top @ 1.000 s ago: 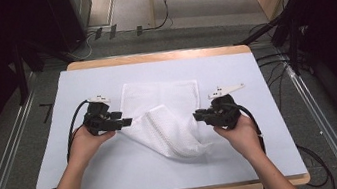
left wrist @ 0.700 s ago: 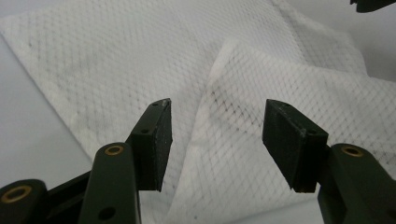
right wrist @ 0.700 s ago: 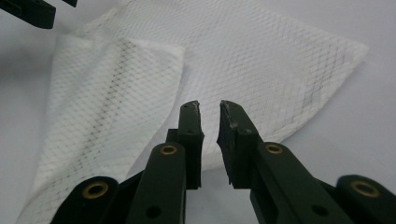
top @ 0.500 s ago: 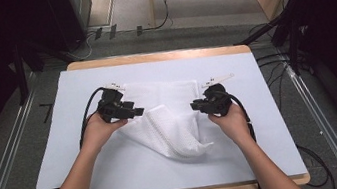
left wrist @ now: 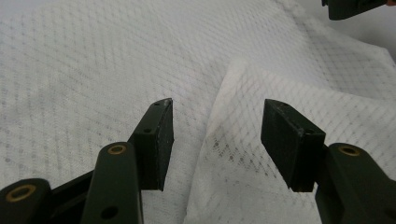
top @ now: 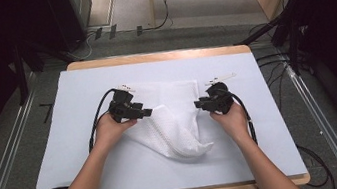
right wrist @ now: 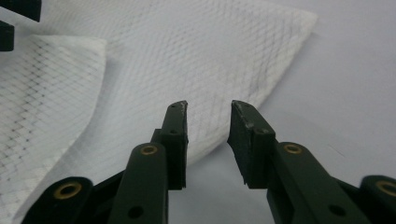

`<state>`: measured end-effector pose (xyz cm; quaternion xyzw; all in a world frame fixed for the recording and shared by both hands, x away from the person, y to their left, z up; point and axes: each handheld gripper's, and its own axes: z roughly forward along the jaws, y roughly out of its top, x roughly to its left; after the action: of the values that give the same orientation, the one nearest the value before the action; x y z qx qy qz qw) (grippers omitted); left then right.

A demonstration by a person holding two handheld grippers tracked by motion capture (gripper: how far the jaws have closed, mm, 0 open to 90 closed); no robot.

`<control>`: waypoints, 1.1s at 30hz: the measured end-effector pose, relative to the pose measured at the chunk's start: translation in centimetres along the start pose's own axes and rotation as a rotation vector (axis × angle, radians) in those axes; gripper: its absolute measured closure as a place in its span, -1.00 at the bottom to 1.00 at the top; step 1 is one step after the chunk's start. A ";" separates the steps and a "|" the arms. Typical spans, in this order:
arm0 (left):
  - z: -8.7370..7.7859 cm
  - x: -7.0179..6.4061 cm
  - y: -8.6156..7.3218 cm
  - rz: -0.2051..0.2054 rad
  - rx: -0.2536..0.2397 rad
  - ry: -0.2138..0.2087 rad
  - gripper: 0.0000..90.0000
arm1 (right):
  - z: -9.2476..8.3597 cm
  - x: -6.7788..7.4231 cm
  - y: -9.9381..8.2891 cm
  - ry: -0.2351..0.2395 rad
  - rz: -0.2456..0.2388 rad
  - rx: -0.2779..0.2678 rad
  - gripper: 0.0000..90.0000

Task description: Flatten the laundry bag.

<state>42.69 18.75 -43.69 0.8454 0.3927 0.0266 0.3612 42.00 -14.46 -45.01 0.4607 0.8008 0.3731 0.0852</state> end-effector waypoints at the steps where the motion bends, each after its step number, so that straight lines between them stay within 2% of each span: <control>1: 0.1 0.0 0.0 0.005 0.003 0.004 0.00 | 0.0 -0.1 -0.2 -0.012 0.001 0.000 0.44; 6: 0.9 -0.2 -0.1 0.010 0.008 0.003 0.00 | 0.6 -1.1 -1.0 -0.031 0.033 0.016 0.25; 13: 1.8 -0.7 -0.2 0.032 0.036 0.006 0.06 | 1.3 -1.0 -1.3 -0.027 0.043 0.015 0.27; 15: 2.0 -0.6 -0.3 0.027 0.042 0.001 0.15 | 1.4 -0.9 -1.3 -0.034 0.036 0.011 0.37; 16: 2.1 -0.6 -0.3 0.005 0.042 0.006 0.23 | 1.4 -0.9 -1.3 -0.038 0.032 0.013 0.40; 17: 2.1 -0.5 -0.4 -0.001 0.049 0.001 0.23 | 1.4 -0.9 -1.3 -0.038 0.032 0.013 0.40; 19: 2.2 -0.5 -0.5 0.000 0.053 -0.004 0.45 | 1.4 -0.8 -1.3 -0.028 0.033 0.017 0.50; 25: 2.3 -0.6 -0.6 0.000 0.064 -0.030 0.84 | 1.6 -0.5 -1.2 -0.030 0.023 0.020 0.63; 26: 2.4 -0.5 -0.7 -0.004 0.063 -0.037 0.87 | 1.6 -0.3 -1.2 -0.052 0.002 0.024 0.71; 28: 2.4 -0.5 -0.7 -0.006 0.067 -0.044 0.89 | 1.7 -0.2 -1.2 -0.061 -0.010 0.024 0.81; 33: 2.3 -0.5 -0.7 -0.009 0.070 -0.050 0.92 | 1.7 -0.5 -1.2 -0.062 0.004 0.022 0.98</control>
<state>42.66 17.31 -45.74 0.8562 0.3879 -0.0096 0.3411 42.30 -14.29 -47.10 0.4745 0.8010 0.3498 0.1040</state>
